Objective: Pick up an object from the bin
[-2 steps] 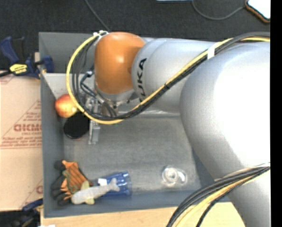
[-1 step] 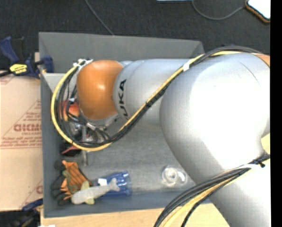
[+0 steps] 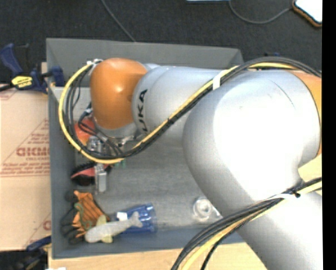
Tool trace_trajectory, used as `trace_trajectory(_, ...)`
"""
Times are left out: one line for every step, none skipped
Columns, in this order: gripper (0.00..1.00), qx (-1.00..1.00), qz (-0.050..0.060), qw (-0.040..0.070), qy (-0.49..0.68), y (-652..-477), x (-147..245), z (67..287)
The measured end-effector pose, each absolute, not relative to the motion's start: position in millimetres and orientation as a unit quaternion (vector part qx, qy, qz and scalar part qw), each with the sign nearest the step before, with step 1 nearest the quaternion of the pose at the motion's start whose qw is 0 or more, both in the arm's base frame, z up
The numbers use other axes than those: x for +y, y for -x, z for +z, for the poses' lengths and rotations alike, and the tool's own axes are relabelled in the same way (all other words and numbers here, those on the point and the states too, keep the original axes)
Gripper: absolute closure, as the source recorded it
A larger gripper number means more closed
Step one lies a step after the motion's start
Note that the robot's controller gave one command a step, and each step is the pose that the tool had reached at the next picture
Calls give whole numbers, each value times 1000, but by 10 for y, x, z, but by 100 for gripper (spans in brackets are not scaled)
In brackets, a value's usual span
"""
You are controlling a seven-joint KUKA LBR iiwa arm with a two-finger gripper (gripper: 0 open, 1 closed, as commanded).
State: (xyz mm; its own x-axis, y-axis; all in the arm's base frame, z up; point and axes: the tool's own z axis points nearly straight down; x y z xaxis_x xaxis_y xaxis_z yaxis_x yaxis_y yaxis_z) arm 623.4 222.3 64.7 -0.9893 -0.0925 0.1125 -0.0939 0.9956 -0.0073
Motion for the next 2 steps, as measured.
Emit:
trace_trajectory(0,-993,4,17,-116,-5875,2269,1328)
trace_trajectory(0,-999,8,51,-13,-6343,2309,678)
